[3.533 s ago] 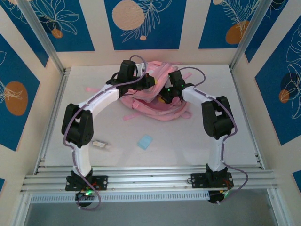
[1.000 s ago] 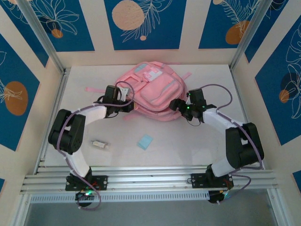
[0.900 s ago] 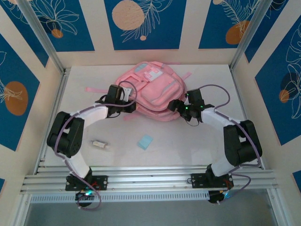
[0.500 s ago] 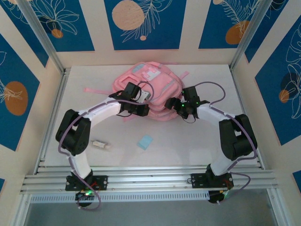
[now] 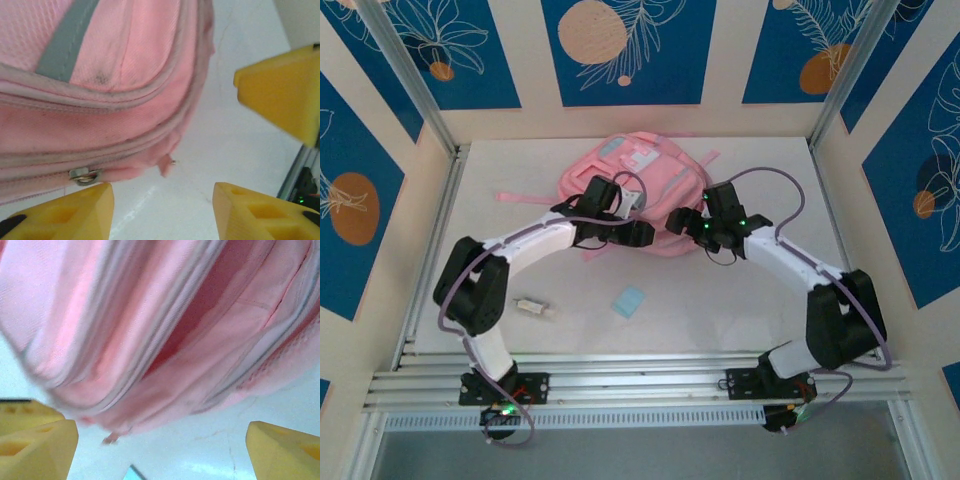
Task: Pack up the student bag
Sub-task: Zip the student bag at the top-center of the table.
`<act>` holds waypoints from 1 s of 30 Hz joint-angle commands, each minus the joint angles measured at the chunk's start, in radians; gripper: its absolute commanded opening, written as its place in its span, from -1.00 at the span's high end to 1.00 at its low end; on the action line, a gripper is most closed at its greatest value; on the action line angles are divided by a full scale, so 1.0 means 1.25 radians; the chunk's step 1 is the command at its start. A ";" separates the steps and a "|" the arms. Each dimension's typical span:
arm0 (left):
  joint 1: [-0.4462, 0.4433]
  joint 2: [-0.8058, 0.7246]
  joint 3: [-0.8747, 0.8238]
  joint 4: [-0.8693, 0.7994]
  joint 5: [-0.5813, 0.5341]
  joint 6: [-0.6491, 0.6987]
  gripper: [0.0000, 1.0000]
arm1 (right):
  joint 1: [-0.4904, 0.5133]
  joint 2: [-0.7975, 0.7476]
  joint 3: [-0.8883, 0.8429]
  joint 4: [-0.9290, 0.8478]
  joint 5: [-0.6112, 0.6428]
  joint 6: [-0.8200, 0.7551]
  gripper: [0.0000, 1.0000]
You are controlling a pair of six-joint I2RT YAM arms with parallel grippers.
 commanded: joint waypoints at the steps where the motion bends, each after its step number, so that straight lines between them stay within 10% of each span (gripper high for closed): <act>1: 0.026 -0.074 -0.038 0.105 -0.019 -0.062 -0.17 | 0.033 -0.057 0.005 -0.102 0.078 -0.017 -0.75; 15: 0.146 -0.060 -0.160 0.205 -0.150 -0.230 -0.36 | 0.244 0.069 0.121 -0.071 0.155 0.002 -0.25; 30: 0.151 0.023 -0.194 0.338 -0.188 -0.314 -0.24 | 0.367 0.398 0.389 -0.221 0.485 0.222 0.19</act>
